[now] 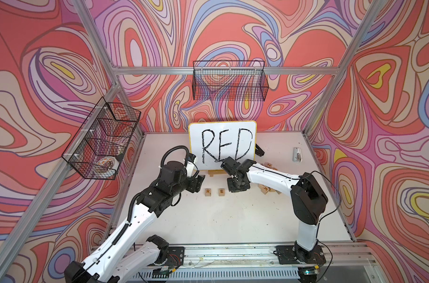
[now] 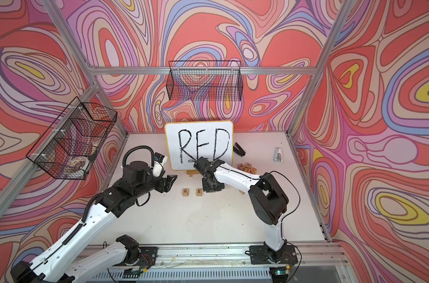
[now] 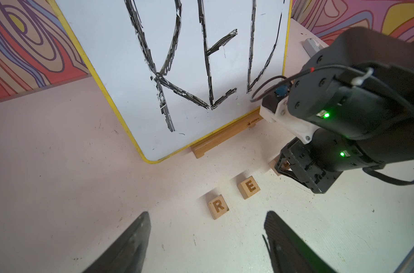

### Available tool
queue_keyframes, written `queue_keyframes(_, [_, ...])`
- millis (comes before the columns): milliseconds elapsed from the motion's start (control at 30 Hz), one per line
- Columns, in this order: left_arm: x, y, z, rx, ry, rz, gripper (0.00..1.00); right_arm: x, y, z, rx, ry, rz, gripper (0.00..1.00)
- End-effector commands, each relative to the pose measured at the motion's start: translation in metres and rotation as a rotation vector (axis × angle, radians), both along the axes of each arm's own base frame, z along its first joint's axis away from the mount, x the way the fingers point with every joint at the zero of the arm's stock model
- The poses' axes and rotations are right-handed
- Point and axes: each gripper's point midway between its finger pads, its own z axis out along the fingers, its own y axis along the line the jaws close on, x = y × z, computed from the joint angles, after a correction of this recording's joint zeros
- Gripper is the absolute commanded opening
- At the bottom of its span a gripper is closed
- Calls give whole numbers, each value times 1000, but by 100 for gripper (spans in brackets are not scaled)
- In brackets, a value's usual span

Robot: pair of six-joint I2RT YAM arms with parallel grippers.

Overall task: Assemble the uppercase word "red" with letter blocks
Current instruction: Place the letter block at the center of the board.

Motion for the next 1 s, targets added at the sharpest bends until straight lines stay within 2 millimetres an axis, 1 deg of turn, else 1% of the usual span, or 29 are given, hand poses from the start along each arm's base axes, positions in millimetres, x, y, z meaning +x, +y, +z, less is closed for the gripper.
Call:
queue_keyframes(0, [-5, -1, 1, 5, 0, -14, 79, 0, -3, -13, -11, 13, -51, 0])
queue_keyframes(133, [-5, -1, 2, 4, -4, -15, 79, -2, -3, -17, -1, 17, -76, 0])
queue_keyframes(333, [-5, 0, 2, 1, -4, -14, 79, -1, -5, -16, -6, 6, -91, 0])
queue_keyframes(767, [-5, 0, 2, 3, -3, -13, 79, -3, -7, -32, -15, 23, -102, 0])
queue_keyframes(967, [-5, 0, 2, 4, -5, -14, 79, -1, -10, -34, -13, 15, -120, 0])
